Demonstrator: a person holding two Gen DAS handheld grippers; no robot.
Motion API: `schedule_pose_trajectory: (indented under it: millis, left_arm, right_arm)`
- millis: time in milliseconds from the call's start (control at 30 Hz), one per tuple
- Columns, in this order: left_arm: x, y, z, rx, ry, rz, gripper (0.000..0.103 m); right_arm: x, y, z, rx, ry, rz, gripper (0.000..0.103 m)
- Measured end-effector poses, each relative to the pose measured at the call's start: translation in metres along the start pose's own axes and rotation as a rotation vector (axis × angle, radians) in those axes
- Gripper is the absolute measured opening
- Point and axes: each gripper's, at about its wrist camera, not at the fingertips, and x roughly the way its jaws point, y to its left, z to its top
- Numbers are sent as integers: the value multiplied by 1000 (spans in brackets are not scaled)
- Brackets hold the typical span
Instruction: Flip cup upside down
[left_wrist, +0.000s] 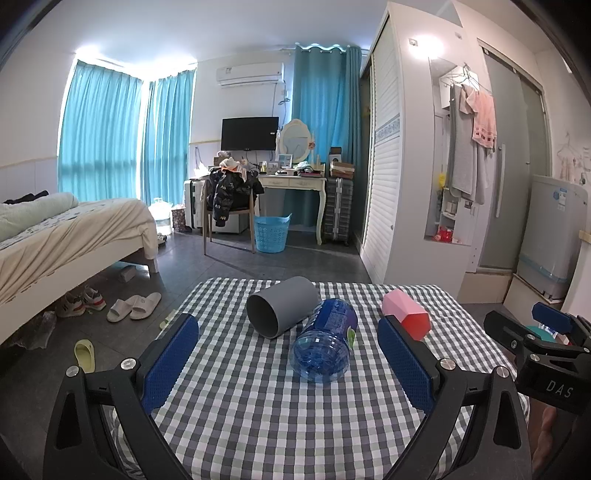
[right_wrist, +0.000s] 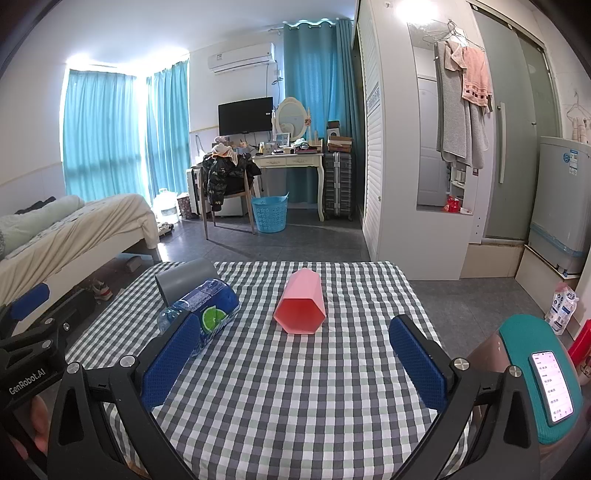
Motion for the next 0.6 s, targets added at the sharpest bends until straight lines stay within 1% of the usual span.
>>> schedule_pose_trajectory:
  millis: [67,600]
  left_arm:
    - [0,0,1,0,1,-2,101]
    - [0,1,1,0,1,2,101]
  right_arm:
    - [3,3,-4,-2,-1,0,103]
    - [0,0,-4,-2,0,1,103]
